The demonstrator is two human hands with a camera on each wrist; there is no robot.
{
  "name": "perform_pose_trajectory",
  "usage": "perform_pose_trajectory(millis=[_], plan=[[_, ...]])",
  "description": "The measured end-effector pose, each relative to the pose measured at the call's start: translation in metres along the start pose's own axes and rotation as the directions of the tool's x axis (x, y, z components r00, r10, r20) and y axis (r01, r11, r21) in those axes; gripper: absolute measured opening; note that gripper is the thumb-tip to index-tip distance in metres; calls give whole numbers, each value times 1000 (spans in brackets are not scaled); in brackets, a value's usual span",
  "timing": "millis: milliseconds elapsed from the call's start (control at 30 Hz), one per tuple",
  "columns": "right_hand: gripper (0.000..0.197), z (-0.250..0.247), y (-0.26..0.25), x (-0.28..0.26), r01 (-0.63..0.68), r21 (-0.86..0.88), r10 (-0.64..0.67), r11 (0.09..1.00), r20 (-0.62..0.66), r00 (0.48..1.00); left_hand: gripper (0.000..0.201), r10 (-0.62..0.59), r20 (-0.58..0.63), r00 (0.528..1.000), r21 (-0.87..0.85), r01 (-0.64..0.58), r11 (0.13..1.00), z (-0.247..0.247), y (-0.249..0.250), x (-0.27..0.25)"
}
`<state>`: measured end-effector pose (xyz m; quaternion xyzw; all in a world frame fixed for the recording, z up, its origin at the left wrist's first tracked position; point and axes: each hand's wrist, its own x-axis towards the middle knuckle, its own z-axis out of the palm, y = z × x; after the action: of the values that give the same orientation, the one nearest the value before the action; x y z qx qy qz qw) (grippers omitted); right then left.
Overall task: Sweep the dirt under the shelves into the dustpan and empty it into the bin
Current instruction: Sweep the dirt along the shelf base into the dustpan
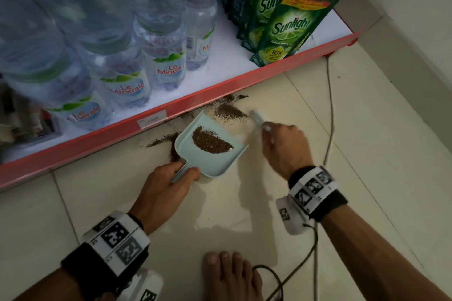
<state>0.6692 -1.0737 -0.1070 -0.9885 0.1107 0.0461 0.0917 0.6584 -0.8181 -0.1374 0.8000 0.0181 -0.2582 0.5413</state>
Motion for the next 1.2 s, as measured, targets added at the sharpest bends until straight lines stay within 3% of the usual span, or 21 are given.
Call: perform_pose_trajectory(millis=[67, 133, 267, 333, 433, 500, 600, 700, 767, 867, 967, 1067, 1133, 1200], plan=[[29, 1, -17, -14, 131, 32, -132, 991, 23, 991, 33, -19, 3, 1000, 4, 19, 1000, 0, -6, -2], [31, -6, -18, -11, 121, 34, -119, 992, -39, 992, 32, -24, 7, 1000, 8, 24, 1000, -1, -8, -4], [32, -26, 10, 38, -152, -132, 121, 980, -217, 969, 43, -34, 10, 999, -25, 34, 999, -5, -6, -8], [30, -31, 28, 76, -261, -163, 223, 952, -219, 950, 50, -42, 9, 999, -34, 42, 999, -6, -5, -9], [29, -28, 43, 114, -310, -137, 286, 941, -166, 944, 55, -36, 3, 999, -26, 36, 999, -7, -5, -10], [30, -20, 39, 120, -264, -93, 252, 960, -122, 960, 64, -27, 7, 1000, -30, 27, 999, -7, -4, -11], [33, -4, 21, 103, 0, -13, 0, 1000, -53, 999, 67, -25, -2, 1000, -38, 25, 999, -9, -3, -11], [33, 4, 4, 71, 264, 5, -264, 965, 42, 964, 56, -44, -24, 999, -53, 42, 998, -10, -7, -10], [31, 0, 3, 54, 354, 21, -354, 935, -2, 935, 48, -56, -19, 998, -61, 55, 997, -10, -10, -11], [30, -14, 16, 51, 290, -13, -289, 957, -114, 950, 47, -59, 10, 998, -63, 60, 996, -8, -10, -13], [32, -18, 37, 76, 40, -121, -62, 992, -186, 981, 50, -55, 30, 998, -58, 57, 997, -5, -11, -13], [33, -15, 42, 96, -140, -130, 120, 982, -150, 981, 33, -52, 40, 998, -44, 54, 998, -3, -12, -13], [34, -9, 33, 97, -83, -86, 73, 993, -115, 991, 32, -47, 45, 998, -47, 49, 998, -4, -14, -13], [34, -1, 14, 84, 82, -35, -84, 996, -73, 994, 38, -50, 36, 998, -56, 52, 997, -7, -16, -15]])
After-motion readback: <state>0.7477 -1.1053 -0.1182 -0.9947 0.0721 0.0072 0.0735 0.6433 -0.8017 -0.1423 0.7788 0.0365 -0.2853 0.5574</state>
